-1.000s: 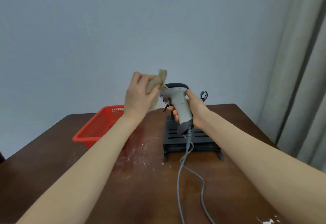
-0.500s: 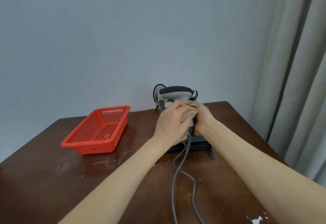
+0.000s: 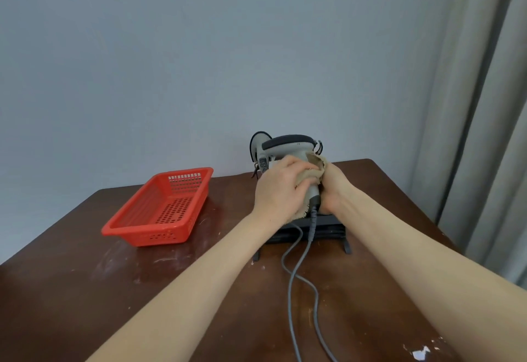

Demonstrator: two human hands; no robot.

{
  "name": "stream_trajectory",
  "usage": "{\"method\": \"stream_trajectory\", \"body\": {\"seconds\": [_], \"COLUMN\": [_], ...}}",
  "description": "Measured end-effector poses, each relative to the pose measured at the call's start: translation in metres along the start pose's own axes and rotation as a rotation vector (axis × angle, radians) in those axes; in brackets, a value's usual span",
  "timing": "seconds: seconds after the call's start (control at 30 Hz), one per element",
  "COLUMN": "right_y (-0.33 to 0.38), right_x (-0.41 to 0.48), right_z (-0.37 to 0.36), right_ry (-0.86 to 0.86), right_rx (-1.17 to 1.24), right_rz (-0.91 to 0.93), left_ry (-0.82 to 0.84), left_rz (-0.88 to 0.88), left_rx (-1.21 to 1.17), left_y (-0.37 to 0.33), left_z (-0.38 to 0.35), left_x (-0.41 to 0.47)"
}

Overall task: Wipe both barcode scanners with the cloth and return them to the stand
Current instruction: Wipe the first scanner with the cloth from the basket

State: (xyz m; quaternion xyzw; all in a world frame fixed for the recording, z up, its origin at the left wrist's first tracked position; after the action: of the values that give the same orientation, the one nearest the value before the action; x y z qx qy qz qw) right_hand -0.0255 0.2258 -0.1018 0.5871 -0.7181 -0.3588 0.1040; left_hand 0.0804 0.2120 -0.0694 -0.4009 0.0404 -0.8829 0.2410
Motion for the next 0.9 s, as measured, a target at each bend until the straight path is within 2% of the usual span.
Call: {"method": "stream_trajectory", "body": {"seconds": [0.1,0.23,0.4,0.47,0.57,0.63,0.8,0.9], "right_y": [-0.002,0.0,0.013,0.01,0.004,0.005,0.017,0.011], "right_x": [0.004,0.001,0.002,0.001,-0.003,-0.002,0.0,0.001], "right_z": [-0.003,-0.004,0.009,0.006,-0.002,-0.001,0.01,0.009], "right_ry": [0.017,0.02,0.001,0.047,0.046,0.049,0.023,0.073], "right_rx": [-0.066,-0.058,-0.055,-0.022,-0.061,-0.075,-0.115,-0.021], "right_rz": [0.071,-0.005,-0.015,-0.025,-0.026,-0.025,-0.033,-0.041], "left_ry": [-0.004,-0.034,0.096,0.048,-0.064,-0.089,0.025,-0.009], "left_rz": [0.029,0.095,-0.048,-0.058,0.088,0.124,-0.073,0.018], "left_rx": [0.047,0.017,-0.058,-0.011,0.025,0.048,0.023,0.042], "left_y": [0.011,0.01,-0.004,0.002,0.016,0.014,-0.011,-0.001], "left_z": [0.004,0.003,-0.004,0.0,0.008,0.006,-0.008,-0.002], "left_x": [0.015,0.016,-0.008,0.003,0.023,0.021,-0.012,0.01]}}
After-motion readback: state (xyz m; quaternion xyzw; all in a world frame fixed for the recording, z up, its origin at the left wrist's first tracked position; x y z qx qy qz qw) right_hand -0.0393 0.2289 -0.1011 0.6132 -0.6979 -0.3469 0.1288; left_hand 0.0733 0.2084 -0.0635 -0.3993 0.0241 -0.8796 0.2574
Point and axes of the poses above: each hand's wrist, its own x-axis towards the middle knuckle, its own z-axis out of the back of the hand, y = z × x, the point moved 3 cm from there along x, towards the middle knuckle, and after that the axes turned 3 degrees about x, right-handed, at the moved point
